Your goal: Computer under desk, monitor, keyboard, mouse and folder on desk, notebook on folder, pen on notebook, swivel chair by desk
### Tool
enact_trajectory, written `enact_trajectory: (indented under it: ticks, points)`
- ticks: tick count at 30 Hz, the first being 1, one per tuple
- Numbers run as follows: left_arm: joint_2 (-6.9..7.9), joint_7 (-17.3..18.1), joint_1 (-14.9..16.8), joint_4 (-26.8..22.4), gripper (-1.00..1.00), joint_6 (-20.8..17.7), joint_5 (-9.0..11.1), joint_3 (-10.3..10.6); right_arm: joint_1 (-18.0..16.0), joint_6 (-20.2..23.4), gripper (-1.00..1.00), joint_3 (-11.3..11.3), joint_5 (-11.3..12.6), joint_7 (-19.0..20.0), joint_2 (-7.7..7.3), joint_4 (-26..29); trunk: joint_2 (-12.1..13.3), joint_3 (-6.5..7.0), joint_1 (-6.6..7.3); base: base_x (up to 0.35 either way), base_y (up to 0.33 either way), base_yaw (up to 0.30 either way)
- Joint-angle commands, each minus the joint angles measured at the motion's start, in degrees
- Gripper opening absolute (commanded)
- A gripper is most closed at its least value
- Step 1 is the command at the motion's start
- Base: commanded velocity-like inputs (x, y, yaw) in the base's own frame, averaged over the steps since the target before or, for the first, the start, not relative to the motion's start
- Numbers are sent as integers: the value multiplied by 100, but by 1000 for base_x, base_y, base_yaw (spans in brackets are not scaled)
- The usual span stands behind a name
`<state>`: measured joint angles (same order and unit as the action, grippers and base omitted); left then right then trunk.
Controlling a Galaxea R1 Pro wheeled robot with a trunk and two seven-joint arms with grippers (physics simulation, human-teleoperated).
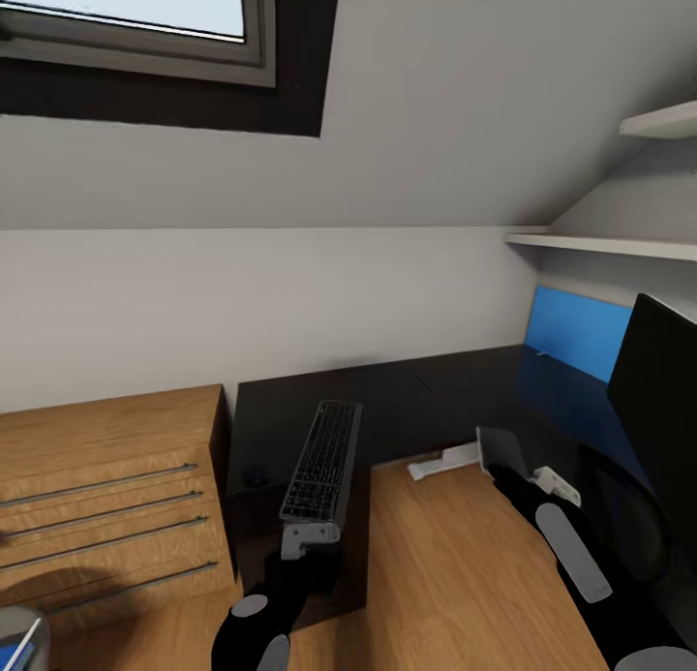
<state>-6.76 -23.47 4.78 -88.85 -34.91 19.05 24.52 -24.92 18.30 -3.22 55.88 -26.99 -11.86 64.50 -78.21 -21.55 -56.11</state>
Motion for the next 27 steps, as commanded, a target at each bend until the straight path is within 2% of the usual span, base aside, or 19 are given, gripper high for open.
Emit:
enact_trajectory:
  ticks: [1,2,3,5,9,14,15,18,21,23,25,27]
  points:
    - [2,-57,5,-6,100,-14,58,43,-4,7,100,-16,36,-44,-7,7,-5,-7,2,-172,0,0]
    - [3,-58,5,-5,100,-15,58,89,-4,7,100,-17,36,-44,-6,6,-5,-7,2,-137,0,0]
    - [5,-59,5,2,100,-17,56,248,-4,7,100,-19,32,-44,-5,-1,-5,-7,2,-70,0,0]
    - [7,-60,5,25,100,-19,56,416,-4,7,100,-20,30,-46,-4,-6,-5,-7,2,-46,0,0]
    - [-7,-84,5,97,100,-16,55,654,-4,1,100,-26,29,-50,-1,-37,-5,-7,2,-20,0,0]
    - [-34,-111,5,242,100,-10,57,861,-4,-1,100,-29,29,-51,-1,-48,-205,-97,-108,-5,0,0]
    - [-53,-119,5,544,100,-6,73,973,-4,1,100,-27,28,-49,-1,-51,-245,-115,-130,0,0,0]
    - [-102,-121,5,837,100,5,73,982,-4,5,100,-27,28,-33,-1,-51,-366,-169,-195,0,0,0]
    - [-140,-122,5,1262,100,76,73,886,-4,5,100,-18,28,-20,-1,-52,-486,-223,-261,0,0,0]
    - [-149,-122,5,1530,100,257,73,731,-4,6,100,-16,28,-28,-1,-52,-566,-259,-305,0,0,0]
    - [-147,-123,5,1933,100,740,79,498,-4,2,100,-34,25,-20,10,-53,-646,-294,-349,0,0,0]
    - [-132,-118,5,2251,100,1049,84,422,-4,-1,100,-41,17,-19,60,-57,-727,-330,-393,0,0,0]
